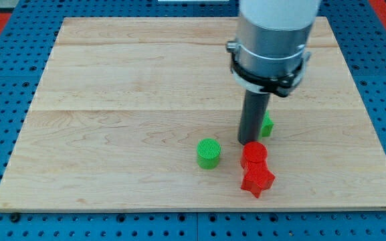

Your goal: Move the red star up and right

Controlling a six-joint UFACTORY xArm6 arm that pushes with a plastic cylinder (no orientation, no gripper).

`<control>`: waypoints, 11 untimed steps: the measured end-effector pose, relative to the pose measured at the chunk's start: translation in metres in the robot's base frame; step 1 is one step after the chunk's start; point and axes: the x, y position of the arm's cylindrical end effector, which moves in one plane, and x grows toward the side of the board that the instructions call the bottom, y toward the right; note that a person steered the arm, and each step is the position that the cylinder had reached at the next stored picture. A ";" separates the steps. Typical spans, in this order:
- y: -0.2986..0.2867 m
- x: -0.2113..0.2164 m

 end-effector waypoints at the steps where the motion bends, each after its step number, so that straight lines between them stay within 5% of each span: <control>1: -0.024 -0.023; 3: -0.106 -0.024; 4: -0.133 0.012; 6: -0.070 0.109; 7: -0.022 0.101; 9: -0.006 0.052; 11: -0.021 0.049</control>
